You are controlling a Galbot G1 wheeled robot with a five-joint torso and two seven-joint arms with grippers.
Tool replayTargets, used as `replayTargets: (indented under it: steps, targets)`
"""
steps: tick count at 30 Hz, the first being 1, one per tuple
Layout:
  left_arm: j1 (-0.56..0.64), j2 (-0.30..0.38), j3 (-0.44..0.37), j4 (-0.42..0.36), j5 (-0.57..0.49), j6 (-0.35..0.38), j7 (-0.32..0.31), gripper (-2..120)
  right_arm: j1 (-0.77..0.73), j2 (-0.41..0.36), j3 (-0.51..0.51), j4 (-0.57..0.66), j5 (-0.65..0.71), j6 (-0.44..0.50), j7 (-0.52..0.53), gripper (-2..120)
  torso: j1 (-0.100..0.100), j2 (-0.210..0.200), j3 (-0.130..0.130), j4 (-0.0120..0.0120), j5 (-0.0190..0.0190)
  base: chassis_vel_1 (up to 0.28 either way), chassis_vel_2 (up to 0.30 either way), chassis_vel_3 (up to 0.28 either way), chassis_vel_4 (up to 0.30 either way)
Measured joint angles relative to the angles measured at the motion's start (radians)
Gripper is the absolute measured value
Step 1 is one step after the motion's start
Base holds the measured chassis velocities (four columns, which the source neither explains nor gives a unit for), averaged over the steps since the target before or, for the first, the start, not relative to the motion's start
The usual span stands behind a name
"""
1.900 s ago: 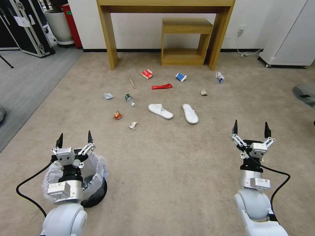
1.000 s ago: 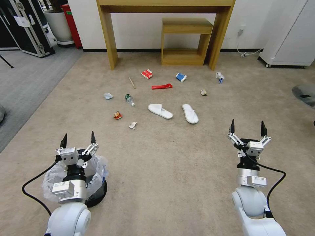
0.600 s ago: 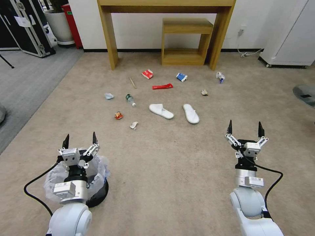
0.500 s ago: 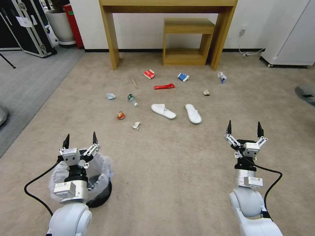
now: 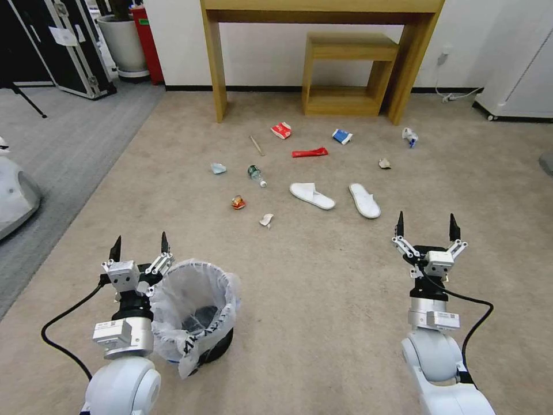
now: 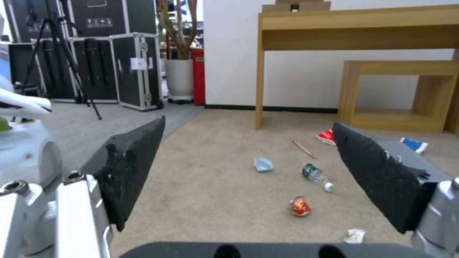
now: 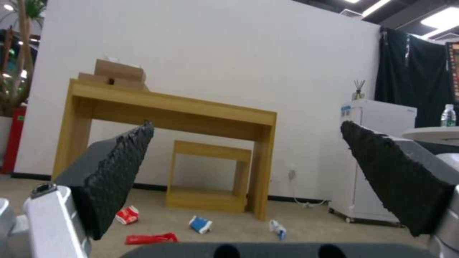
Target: Pick up the trash bin and place the garbage on the floor into it.
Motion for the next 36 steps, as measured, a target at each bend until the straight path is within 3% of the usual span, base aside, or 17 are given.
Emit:
replayTargets:
  steps: [12,23,36]
  targets:
    - [-0.007,0.011,-0.001,0.0,-0.029,0.035,-0.009,89,0.007,-0.005,0.002,0.001,0.004,-0.001,-0.002,100,0.0,0.0,0.0,0.0003,-0.0003,-0.014,-0.01,0.008,0.005]
    - [-0.017,0.036,-0.001,-0.015,-0.079,0.116,-0.031,91,0.018,-0.016,-0.012,-0.012,0.021,-0.002,0.005,100,0.0,0.0,0.0,0.0001,-0.0001,0.0,0.0,0.0,0.0]
    - [-0.013,0.015,0.007,-0.01,-0.073,0.102,-0.033,91,0.019,-0.002,-0.039,-0.02,-0.024,0.013,0.01,100,0.0,0.0,0.0,0.0002,-0.0002,0.0,0.0,0.0,0.0]
